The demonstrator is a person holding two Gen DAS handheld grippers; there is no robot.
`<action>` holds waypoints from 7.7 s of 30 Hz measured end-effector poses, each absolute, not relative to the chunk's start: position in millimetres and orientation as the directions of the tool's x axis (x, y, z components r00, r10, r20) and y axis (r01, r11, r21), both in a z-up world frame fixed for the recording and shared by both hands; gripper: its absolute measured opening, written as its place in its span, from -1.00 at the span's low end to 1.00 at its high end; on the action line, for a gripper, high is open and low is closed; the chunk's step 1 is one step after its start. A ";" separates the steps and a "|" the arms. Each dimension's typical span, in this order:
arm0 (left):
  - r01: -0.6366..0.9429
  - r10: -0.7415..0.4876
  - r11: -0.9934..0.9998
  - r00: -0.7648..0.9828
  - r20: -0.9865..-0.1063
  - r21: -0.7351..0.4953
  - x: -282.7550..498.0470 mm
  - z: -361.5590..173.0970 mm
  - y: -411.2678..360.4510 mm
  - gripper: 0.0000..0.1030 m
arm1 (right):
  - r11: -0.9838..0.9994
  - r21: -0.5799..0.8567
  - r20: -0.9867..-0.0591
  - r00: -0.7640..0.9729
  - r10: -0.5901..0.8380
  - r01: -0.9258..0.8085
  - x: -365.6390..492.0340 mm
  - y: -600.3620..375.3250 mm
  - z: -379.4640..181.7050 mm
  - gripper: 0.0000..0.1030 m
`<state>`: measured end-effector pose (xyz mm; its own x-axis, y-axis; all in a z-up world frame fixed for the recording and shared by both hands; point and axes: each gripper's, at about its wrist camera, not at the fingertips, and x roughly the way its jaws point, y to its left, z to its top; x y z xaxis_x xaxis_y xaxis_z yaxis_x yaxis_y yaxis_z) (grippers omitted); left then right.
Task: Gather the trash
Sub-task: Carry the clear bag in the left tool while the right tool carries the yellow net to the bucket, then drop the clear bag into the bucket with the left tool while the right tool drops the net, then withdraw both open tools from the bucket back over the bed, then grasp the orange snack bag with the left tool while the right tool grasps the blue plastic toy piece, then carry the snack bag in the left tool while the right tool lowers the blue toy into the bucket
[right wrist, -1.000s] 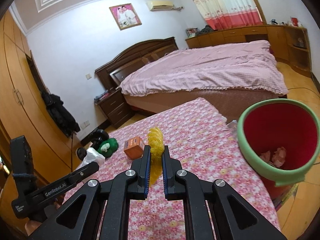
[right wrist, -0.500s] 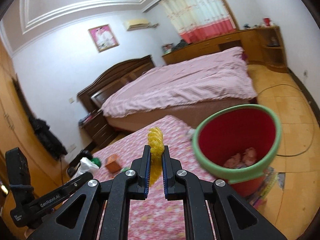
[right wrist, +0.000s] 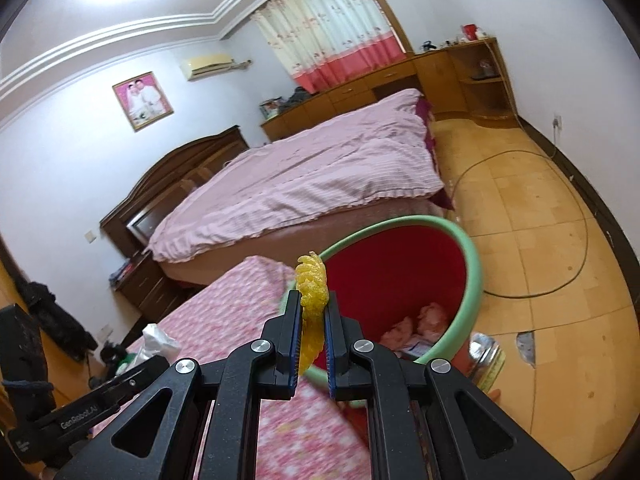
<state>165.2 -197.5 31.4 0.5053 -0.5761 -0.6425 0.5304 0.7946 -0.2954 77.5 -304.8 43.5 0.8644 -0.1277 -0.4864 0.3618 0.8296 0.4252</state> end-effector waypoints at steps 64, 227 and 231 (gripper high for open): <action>0.373 -0.415 0.898 0.544 -0.729 -0.233 183.8 -4.2 -158.3 0.13 | 0.843 0.419 -0.561 0.826 -0.051 0.337 94.3 -317.9 13.6 -0.09; 0.477 -0.556 0.814 0.474 -0.683 -0.332 211.0 3.1 -227.6 -0.25 | 0.791 0.388 -0.628 0.764 -0.149 0.473 111.6 -356.3 -15.8 -0.68; 0.503 -0.567 0.800 0.455 -0.687 -0.328 215.4 0.4 -247.5 -0.25 | 0.793 0.390 -0.621 0.770 -0.149 0.468 110.8 -362.3 -16.7 -0.68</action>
<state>215.4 -247.5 0.4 0.4547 -0.5671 -0.6868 0.5027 0.7999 -0.3277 110.8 -362.3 -16.7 0.7695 -0.1487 -0.6211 0.4677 0.7934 0.3895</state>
